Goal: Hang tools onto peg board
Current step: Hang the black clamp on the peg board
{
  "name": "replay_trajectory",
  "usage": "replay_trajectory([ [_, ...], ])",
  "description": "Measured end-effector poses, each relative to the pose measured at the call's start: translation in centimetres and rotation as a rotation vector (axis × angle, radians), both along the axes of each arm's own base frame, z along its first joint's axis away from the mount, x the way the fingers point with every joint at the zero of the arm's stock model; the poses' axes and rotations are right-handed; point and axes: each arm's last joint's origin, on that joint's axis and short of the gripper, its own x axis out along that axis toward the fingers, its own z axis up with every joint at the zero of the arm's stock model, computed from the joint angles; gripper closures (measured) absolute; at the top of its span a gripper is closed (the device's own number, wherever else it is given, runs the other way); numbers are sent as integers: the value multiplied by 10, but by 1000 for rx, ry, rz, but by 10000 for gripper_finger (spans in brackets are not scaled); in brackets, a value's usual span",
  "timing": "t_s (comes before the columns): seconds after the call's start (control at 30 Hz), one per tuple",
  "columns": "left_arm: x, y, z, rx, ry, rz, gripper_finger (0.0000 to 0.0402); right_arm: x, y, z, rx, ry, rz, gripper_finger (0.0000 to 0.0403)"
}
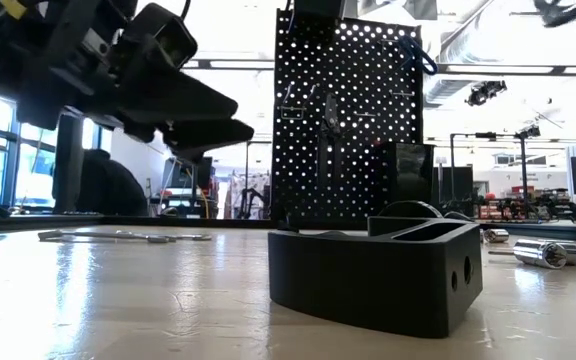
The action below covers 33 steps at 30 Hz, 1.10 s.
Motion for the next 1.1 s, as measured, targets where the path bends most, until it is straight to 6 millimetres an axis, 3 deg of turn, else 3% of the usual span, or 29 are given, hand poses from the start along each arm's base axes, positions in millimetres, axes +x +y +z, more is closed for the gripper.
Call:
replay_trajectory([
  [0.17, -3, -7, -3, 21, 28, 22, 202, -10, 5, -10, 76, -46, -35, 217],
  [0.47, -5, -10, -4, 38, 29, 66, 202, -17, 11, -10, 87, -75, -19, 217],
  [1.1, -5, -9, -6, 44, 55, 95, 202, -6, 5, -8, -21, -107, 58, 217],
])
